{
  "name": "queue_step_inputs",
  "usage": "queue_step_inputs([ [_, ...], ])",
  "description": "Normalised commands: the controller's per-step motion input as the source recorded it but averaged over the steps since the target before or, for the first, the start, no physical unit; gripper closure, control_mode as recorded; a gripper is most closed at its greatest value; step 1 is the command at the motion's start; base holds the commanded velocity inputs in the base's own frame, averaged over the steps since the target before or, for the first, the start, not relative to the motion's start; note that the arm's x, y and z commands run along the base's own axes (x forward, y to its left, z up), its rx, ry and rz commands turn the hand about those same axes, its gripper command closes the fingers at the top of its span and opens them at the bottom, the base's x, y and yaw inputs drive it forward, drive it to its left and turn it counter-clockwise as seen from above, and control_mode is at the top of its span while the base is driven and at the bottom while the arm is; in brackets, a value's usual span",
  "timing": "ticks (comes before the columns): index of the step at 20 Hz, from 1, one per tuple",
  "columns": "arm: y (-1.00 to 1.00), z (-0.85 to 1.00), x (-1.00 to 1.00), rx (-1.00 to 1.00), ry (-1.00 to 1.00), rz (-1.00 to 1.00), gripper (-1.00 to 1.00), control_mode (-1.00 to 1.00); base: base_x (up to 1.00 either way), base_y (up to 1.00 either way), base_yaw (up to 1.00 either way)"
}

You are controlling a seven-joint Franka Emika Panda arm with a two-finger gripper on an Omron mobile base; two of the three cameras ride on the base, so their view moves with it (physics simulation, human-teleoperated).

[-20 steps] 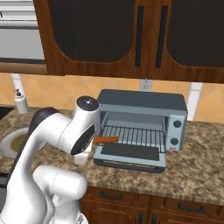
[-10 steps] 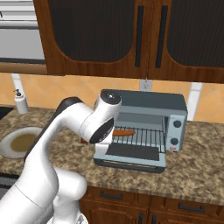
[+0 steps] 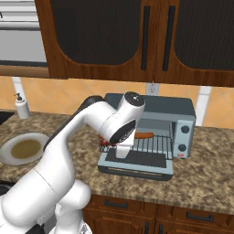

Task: Pick up the kebab skewer and baguette bread, and place them inside the toaster oven. Close the toaster oven door and start by setting the timer.

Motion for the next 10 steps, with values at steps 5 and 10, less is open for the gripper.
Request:
queue_step_inputs([
  [5, -0.17, -0.36, 0.13, -0.03, 0.0, 0.0, 1.0, -1.0, 0.0, 0.0, 0.0],
  [10, -0.16, -0.06, 0.16, 0.0, 0.0, 0.0, 1.0, -1.0, 0.0, 0.0, 0.0],
])
